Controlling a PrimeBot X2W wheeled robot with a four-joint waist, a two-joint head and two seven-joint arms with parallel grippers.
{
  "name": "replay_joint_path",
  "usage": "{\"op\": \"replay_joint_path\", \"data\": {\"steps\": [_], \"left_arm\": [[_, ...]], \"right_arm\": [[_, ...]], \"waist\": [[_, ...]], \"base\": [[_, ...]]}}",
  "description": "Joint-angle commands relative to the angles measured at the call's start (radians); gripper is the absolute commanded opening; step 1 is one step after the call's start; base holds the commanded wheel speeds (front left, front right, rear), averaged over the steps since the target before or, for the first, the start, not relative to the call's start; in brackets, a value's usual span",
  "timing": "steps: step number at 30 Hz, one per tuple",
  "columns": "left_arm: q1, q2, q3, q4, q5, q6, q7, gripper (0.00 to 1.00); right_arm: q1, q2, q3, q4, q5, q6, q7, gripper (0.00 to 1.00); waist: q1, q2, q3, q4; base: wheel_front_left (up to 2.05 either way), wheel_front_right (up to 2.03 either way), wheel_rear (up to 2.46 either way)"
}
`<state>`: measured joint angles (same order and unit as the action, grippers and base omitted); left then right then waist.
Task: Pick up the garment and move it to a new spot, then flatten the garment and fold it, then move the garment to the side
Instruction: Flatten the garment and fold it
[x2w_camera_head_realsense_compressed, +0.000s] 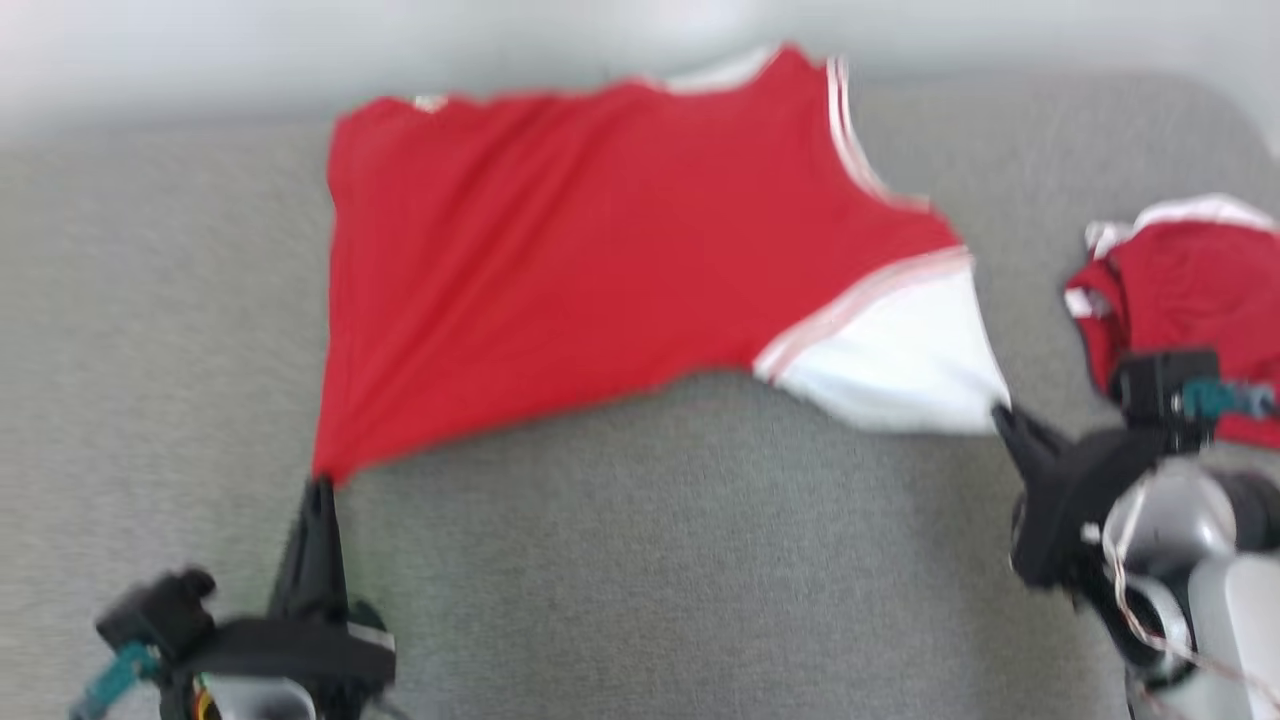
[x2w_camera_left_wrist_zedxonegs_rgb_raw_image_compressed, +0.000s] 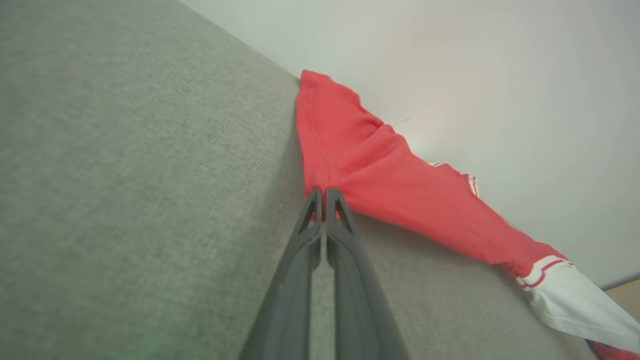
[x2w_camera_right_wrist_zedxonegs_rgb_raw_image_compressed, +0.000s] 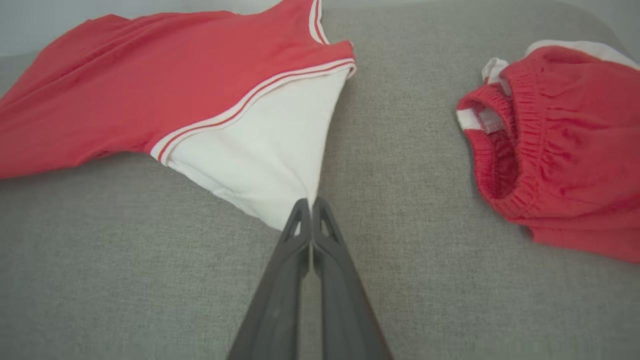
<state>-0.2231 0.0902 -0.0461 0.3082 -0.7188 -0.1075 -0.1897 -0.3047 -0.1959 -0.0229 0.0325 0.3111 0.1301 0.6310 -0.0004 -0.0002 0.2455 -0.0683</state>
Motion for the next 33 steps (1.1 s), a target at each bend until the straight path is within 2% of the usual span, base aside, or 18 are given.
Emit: {"op": "replay_joint_path", "data": {"steps": [1,8,19,27,33], "left_arm": [[0.033,0.003,-0.001,0.003,0.004,0.005,0.008,0.0],[0.147,0.002,-0.01,-0.015,0.003,0.033,0.021,0.0],[0.235,0.03,-0.027,-0.028,0.057,0.069,-0.001,0.0],[0.314,0.044,-0.055,-0.078,0.093,0.102,0.025,0.0],[0.384,0.059,-0.039,-0.131,0.083,0.141,0.043,0.0]], "right_arm": [[0.029,-0.002,-0.007,-0.01,-0.003,0.001,0.011,0.0],[0.207,-0.006,0.004,-0.075,0.042,0.001,0.16,0.0],[0.45,-0.076,0.03,-0.263,0.175,0.001,0.43,0.0],[0.539,-0.06,0.013,-0.334,0.218,0.001,0.507,0.0],[0.598,-0.043,-0.003,-0.362,0.236,0.001,0.532,0.0]], "waist": [[0.0004,0.0002,-0.12,0.046],[0.0004,0.0002,-0.166,0.07],[0.0004,0.0002,-0.177,0.061],[0.0004,0.0002,-0.166,0.045],[0.0004,0.0002,-0.159,0.046]], "base": [[0.0,0.0,0.0],[0.0,0.0,0.0],[0.0,0.0,0.0],[0.0,0.0,0.0],[0.0,0.0,0.0]]}}
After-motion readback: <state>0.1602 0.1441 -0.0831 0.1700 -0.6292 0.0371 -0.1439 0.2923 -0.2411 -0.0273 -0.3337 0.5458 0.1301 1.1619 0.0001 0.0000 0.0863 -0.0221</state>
